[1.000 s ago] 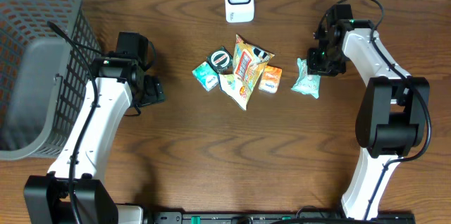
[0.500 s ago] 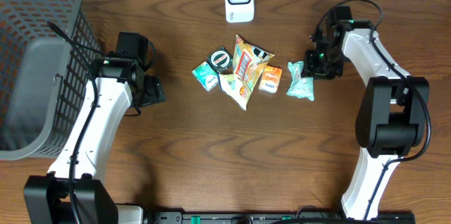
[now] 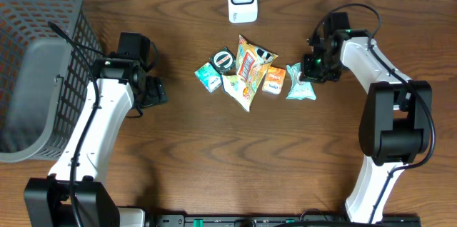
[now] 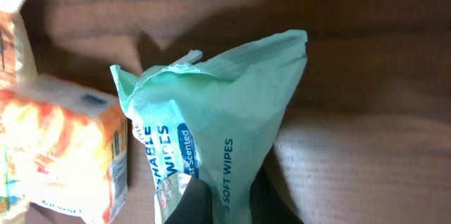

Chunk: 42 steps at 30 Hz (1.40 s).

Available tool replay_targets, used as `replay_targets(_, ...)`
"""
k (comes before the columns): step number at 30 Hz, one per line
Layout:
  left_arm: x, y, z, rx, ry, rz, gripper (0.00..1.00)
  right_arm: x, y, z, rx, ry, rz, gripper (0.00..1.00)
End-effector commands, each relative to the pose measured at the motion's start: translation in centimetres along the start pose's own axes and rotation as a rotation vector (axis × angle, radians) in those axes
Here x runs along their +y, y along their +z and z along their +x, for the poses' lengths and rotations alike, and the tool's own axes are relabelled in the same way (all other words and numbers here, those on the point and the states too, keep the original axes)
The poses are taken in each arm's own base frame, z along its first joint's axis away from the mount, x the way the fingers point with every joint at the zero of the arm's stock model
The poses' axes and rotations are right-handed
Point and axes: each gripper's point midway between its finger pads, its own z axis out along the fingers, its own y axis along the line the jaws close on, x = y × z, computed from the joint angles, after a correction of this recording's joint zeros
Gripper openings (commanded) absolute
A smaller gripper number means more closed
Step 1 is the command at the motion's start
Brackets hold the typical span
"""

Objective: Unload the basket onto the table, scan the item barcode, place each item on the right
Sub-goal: 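Lift the green packet up to the white scanner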

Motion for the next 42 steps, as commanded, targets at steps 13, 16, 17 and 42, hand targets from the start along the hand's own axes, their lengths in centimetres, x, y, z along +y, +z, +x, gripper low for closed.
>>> replay_targets(13, 0.5, 0.1, 0.1, 0.000, -0.015, -0.023, 0.98, 10.8, -8.1, -11.8, -0.367, 0.082, -0.344, 0.01)
replay_targets(16, 0.5, 0.1, 0.1, 0.000, -0.015, -0.022, 0.98, 13.2, -9.8, -14.2, -0.471, 0.108, -0.437, 0.01)
replay_targets(17, 0.5, 0.1, 0.1, 0.000, -0.015, -0.022, 0.98, 14.2, -10.5, -15.0, -0.514, 0.101, -0.468, 0.02)
replay_targets(42, 0.5, 0.1, 0.1, 0.000, -0.015, -0.023, 0.98, 21.8, -9.9, -23.5, -0.963, 0.113, -0.528, 0.01)
